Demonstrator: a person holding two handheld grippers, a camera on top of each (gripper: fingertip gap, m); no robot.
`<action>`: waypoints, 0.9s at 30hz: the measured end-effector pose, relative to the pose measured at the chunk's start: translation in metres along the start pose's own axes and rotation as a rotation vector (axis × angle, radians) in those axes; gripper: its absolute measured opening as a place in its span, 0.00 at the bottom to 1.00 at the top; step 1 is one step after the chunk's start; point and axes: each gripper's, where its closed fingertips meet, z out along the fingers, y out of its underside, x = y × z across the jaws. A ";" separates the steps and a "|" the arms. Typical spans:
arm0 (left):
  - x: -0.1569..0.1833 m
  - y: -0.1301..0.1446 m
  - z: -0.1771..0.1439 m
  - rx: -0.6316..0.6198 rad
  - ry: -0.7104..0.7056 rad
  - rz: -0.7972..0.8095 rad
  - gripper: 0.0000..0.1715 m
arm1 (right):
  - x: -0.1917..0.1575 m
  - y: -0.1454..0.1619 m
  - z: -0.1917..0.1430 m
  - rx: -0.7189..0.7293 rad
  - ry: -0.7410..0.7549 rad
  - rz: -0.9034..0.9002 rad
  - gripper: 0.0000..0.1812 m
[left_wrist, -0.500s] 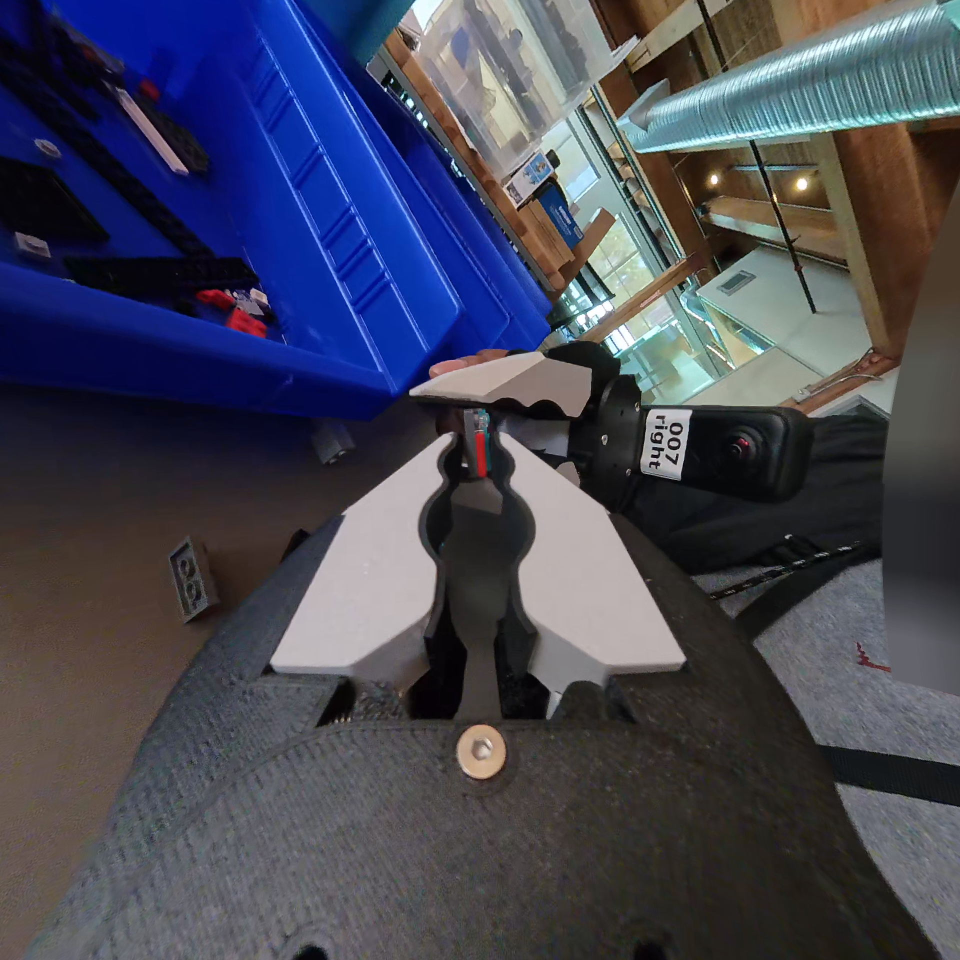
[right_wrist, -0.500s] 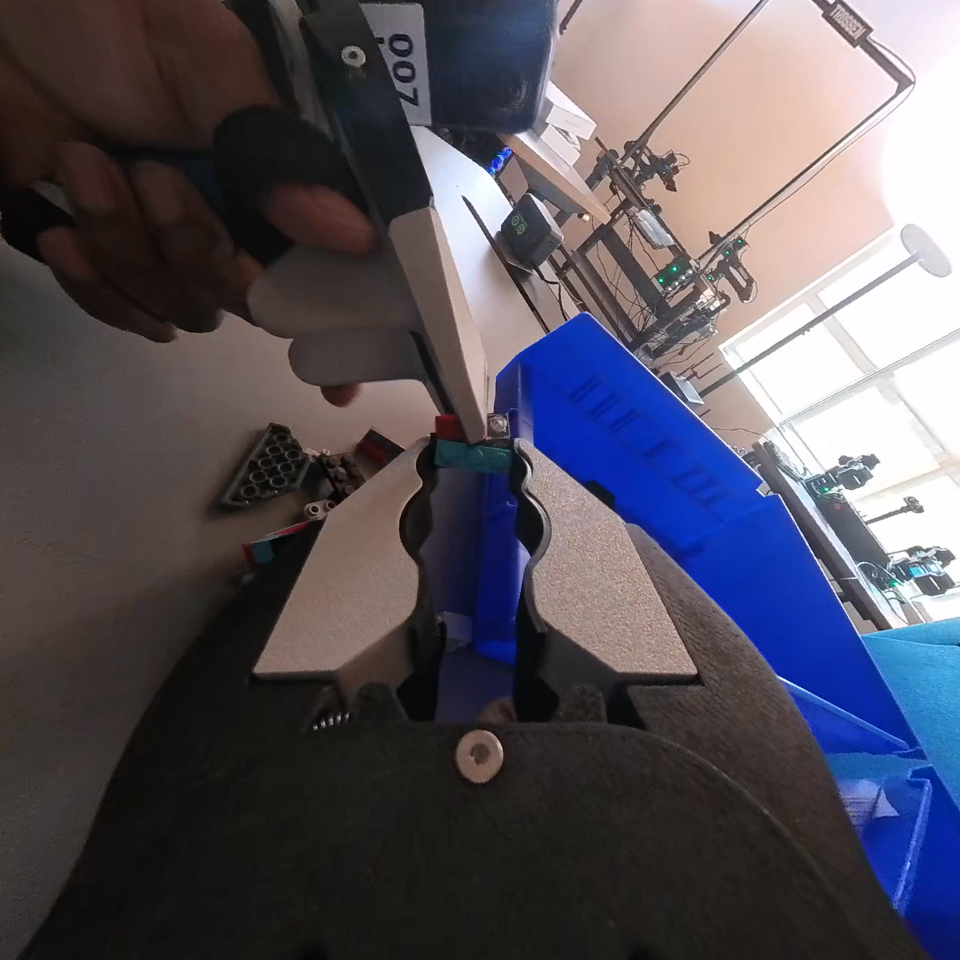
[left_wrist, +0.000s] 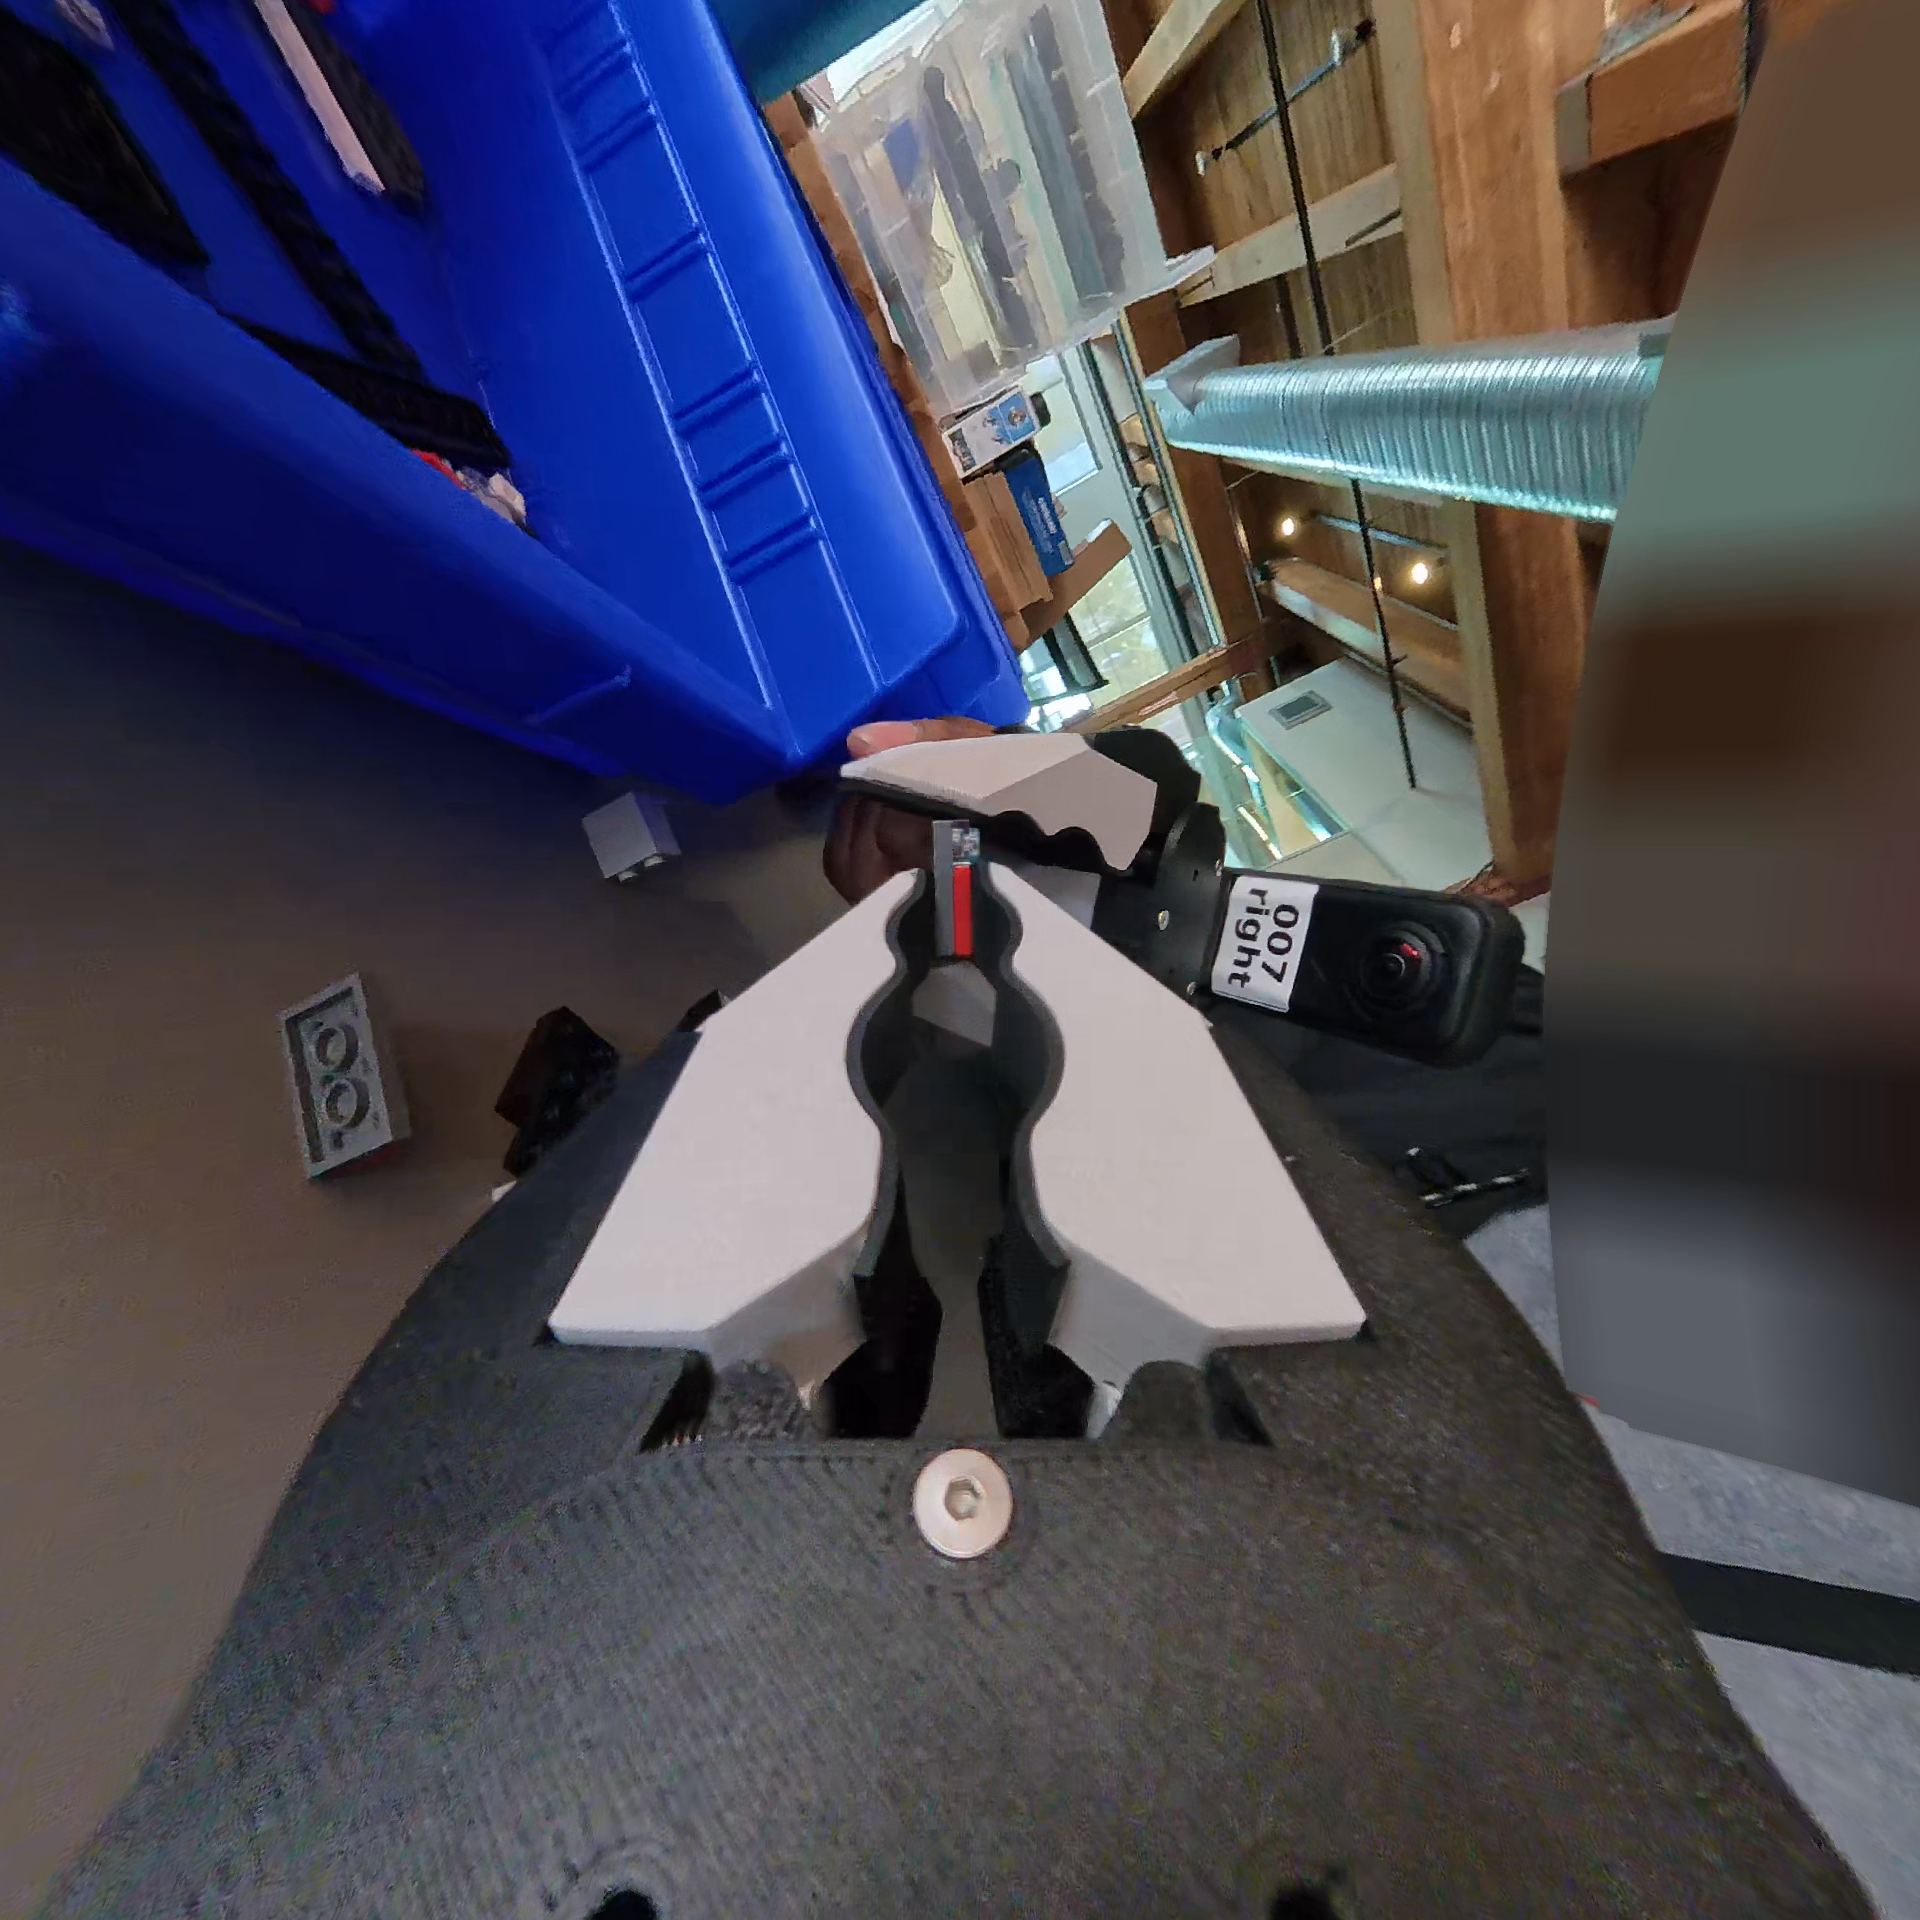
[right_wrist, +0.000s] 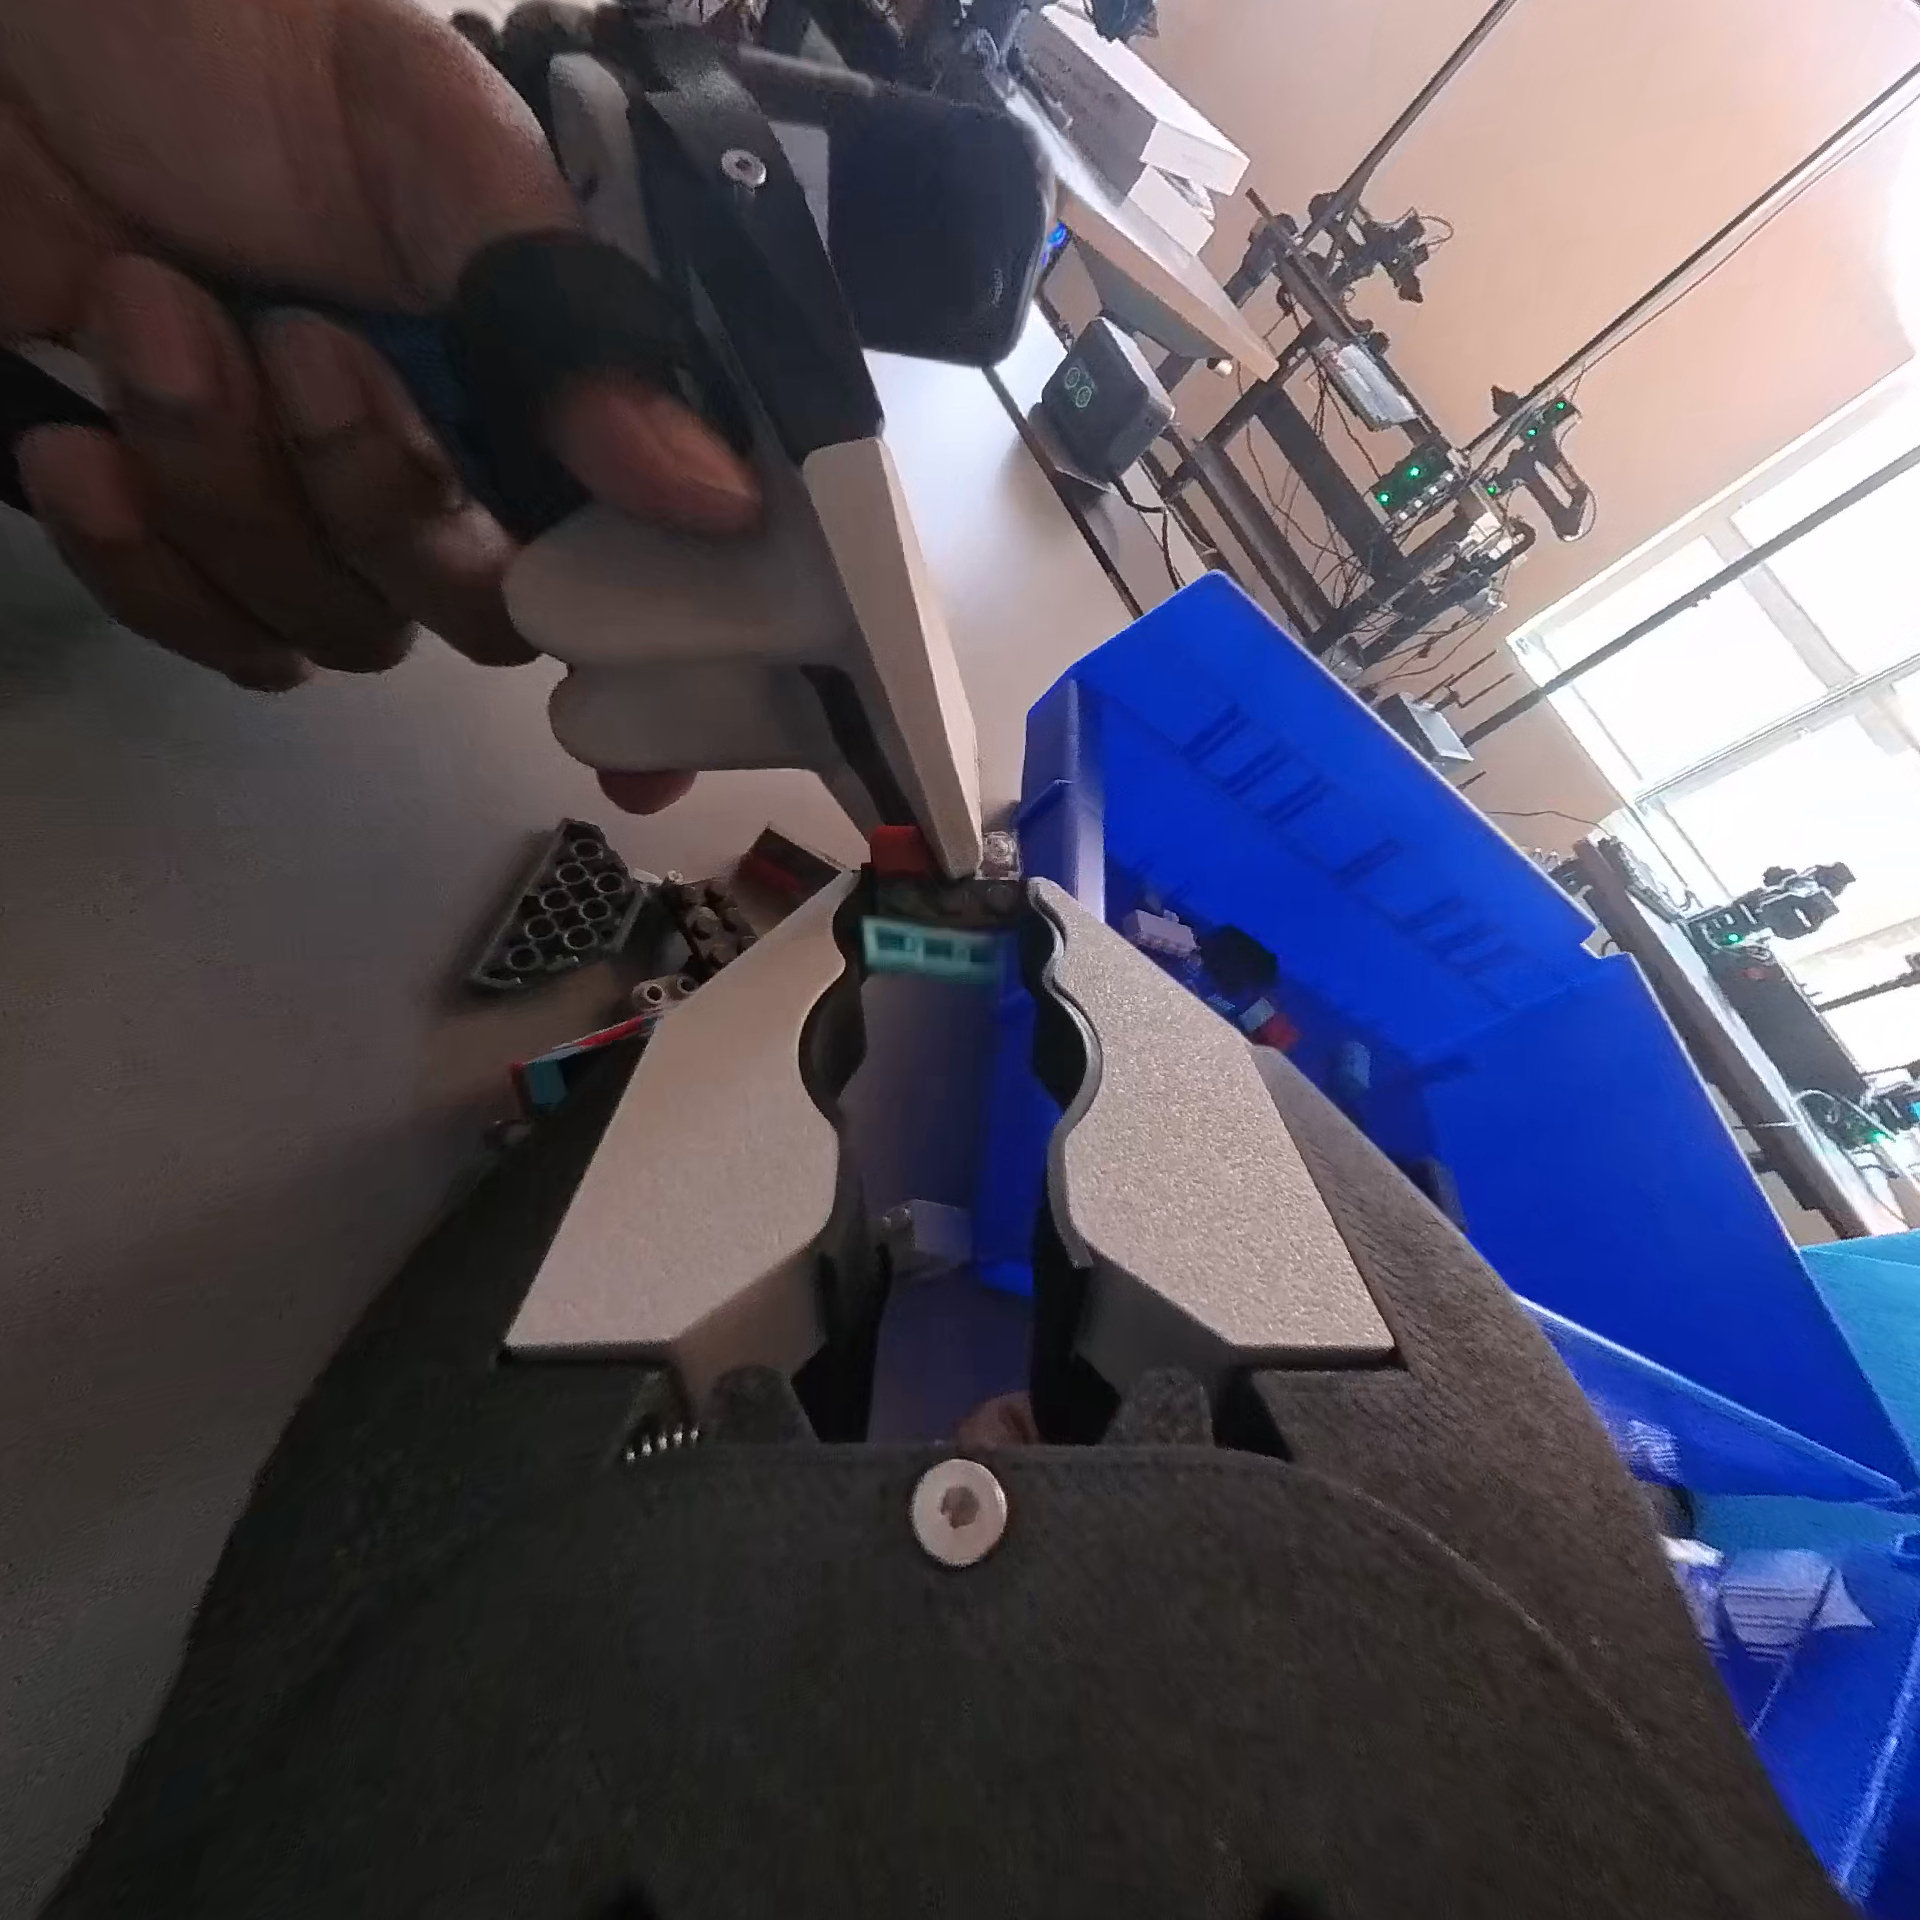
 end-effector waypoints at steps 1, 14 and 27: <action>0.001 0.000 0.000 0.004 0.009 -0.011 0.04 | 0.000 0.000 0.000 0.000 -0.002 0.006 0.16; -0.012 -0.025 -0.021 0.063 -0.144 0.154 0.04 | 0.000 0.001 -0.012 -0.010 -0.093 0.126 0.15; -0.028 -0.043 -0.042 0.065 -0.336 0.322 0.04 | -0.021 0.066 0.005 -0.450 -0.147 0.452 0.11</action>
